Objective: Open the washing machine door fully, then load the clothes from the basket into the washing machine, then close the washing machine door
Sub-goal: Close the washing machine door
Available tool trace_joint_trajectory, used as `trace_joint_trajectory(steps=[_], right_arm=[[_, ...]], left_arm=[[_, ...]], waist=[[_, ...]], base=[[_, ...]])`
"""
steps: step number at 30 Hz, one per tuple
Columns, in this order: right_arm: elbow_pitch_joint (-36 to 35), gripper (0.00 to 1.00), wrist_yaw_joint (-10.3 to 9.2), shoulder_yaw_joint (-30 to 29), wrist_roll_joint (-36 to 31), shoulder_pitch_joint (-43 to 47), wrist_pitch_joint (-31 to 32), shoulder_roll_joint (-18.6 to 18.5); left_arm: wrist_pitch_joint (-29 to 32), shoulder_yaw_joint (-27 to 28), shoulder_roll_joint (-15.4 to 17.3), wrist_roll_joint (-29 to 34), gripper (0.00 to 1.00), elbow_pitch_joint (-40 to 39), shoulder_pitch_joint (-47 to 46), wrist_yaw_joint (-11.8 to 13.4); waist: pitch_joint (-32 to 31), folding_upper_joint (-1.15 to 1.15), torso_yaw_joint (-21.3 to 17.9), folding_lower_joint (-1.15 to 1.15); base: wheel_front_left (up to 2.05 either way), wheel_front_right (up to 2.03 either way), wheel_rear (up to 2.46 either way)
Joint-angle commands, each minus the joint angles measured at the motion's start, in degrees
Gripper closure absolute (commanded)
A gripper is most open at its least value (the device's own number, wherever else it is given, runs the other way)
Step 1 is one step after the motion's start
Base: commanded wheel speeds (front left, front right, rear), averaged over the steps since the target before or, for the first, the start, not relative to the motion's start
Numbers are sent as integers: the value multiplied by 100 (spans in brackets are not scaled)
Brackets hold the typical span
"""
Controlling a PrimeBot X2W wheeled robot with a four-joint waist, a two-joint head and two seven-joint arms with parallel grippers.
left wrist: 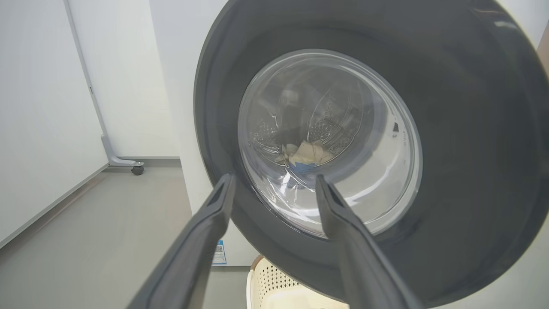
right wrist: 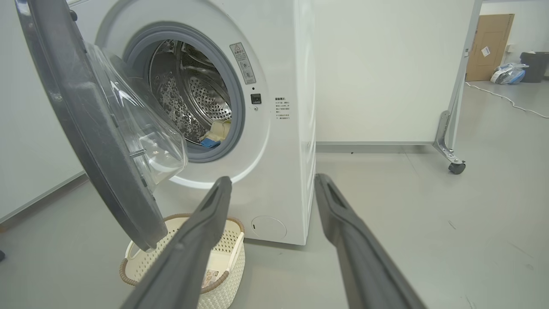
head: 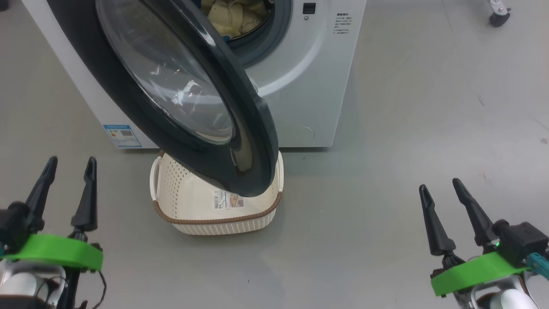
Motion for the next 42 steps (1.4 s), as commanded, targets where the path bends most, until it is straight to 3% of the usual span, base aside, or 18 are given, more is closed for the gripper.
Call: trace_joint_trajectory(steps=[1, 7, 14, 28, 41, 42], right_arm=[[-208, 0, 20, 66, -36, -81, -72, -61], [-220, 0, 20, 59, -38, 15, -75, -46], [-221, 0, 20, 81, -30, 87, -77, -38], [-261, 0, 20, 57, -28, 201, -78, 14], [-210, 0, 20, -2, -45, 193, -78, 51], [-204, 8, 20, -7, -48, 194, -78, 52]], left_arm=[[-72, 429, 270, 136, 0, -251, -28, 165], [-76, 889, 27, 469, 0, -717, 713, 461], [-77, 1247, -315, 771, 0, -1090, 1326, 543], [-77, 1692, -885, 1241, 0, -1313, 2065, 315], [-77, 1897, -1161, 1401, 0, -1230, 2221, 119], [-77, 1912, -1178, 1408, 0, -1227, 2221, 103]], waist=[[-33, 0, -8, 0], [-119, 0, -41, 0], [-196, 0, -74, 0], [-262, 0, -130, 0], [-172, 0, -187, 0], [-168, 0, -187, 0]], base=[[0, 0, 0], [0, 0, 0], [0, 0, 0], [0, 0, 0], [0, 0, 0], [0, 0, 0]])
